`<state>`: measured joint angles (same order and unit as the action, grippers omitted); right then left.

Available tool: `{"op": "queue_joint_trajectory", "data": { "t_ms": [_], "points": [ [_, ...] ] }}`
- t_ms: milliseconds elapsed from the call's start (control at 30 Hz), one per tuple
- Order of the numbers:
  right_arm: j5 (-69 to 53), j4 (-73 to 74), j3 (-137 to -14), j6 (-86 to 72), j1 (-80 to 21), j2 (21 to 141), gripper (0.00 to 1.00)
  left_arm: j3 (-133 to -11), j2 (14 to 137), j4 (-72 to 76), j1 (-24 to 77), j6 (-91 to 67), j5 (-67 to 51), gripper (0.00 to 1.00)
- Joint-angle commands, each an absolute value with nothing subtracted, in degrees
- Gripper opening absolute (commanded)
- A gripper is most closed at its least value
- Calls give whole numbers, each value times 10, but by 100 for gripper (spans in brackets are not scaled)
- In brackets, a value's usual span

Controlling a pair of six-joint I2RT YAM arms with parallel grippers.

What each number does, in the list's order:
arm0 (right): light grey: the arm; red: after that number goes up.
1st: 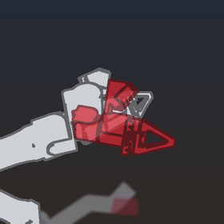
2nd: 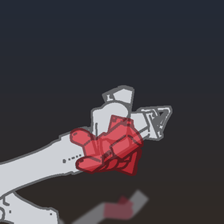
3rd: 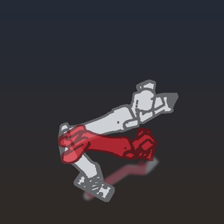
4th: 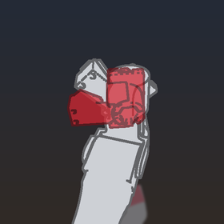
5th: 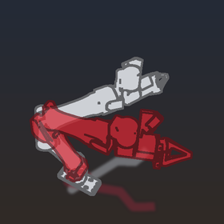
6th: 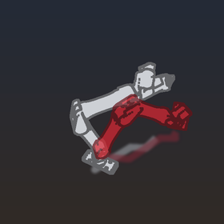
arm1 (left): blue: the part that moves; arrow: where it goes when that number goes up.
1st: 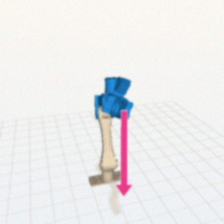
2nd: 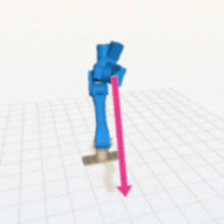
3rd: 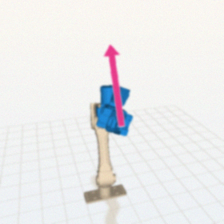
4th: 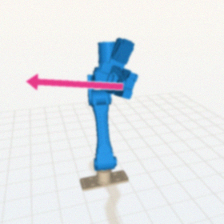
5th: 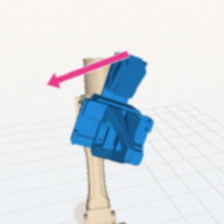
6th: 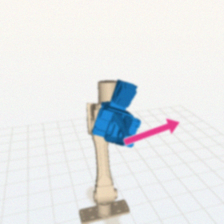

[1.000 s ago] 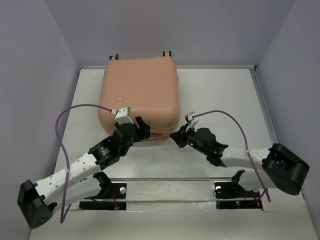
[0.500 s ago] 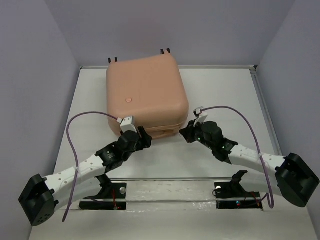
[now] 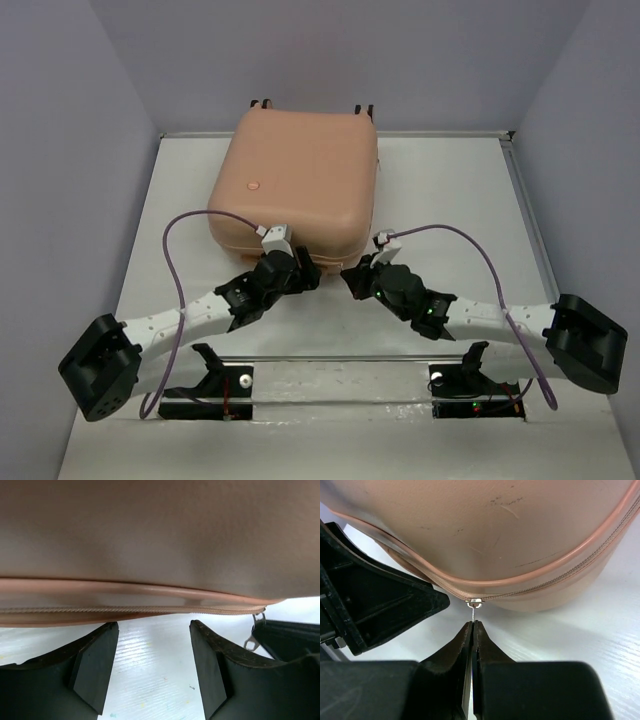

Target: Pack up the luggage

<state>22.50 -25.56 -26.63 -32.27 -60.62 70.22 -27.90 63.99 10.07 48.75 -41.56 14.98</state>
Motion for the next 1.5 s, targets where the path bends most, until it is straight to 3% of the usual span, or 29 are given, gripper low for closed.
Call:
{"op": "queue_joint_trajectory", "data": {
  "t_ms": [0,167,333,833,1133,1233,1300,1467],
  "points": [
    [197,-212,-256,-340,-591,668,7,-267,580,141,478,-417,185,70],
    [193,-199,-258,-326,-591,664,7,-173,436,55,478,-527,256,74],
    [185,-202,-251,-323,-591,654,7,-111,343,65,469,-612,293,76],
    [177,-205,-240,-338,-591,641,7,-66,443,272,389,-669,281,72],
    [177,-209,-234,-344,-591,637,7,-67,545,390,378,-694,281,51],
    [176,-211,-234,-344,-591,638,7,-61,584,435,378,-699,269,34],
    [175,-213,-234,-345,-591,641,7,-60,594,468,378,-693,259,6],
    [140,-256,-249,-345,-591,672,7,-69,601,487,394,-672,241,6]
  ]
}}
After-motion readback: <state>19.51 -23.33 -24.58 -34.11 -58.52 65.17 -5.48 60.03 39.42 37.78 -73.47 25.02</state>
